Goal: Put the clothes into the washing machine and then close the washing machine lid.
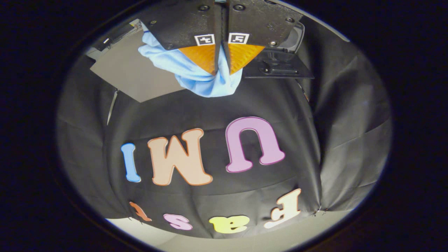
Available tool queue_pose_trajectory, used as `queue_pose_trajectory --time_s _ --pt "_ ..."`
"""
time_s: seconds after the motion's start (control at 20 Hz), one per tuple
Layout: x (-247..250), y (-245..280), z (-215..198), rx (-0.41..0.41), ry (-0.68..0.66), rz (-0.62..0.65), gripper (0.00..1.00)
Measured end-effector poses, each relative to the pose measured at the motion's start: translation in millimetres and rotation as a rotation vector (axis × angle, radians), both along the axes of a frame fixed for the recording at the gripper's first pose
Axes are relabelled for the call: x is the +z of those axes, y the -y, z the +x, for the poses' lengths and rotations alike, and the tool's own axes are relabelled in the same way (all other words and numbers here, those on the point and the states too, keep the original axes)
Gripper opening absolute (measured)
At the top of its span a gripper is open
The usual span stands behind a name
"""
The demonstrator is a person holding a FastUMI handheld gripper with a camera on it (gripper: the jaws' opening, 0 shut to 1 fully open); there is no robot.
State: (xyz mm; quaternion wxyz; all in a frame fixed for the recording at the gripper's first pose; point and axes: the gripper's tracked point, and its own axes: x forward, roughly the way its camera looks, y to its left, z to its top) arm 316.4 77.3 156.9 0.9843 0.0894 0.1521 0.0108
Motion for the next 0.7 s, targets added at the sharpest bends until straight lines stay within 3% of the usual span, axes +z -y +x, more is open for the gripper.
queue_pose_trajectory --time_s 0.25,0.7 --pt "1.2 -70.8 11.3 0.074 0.026 -0.002 0.0" --pt "-49.5 -165.9 28.0 0.164 -0.028 0.007 0.0"
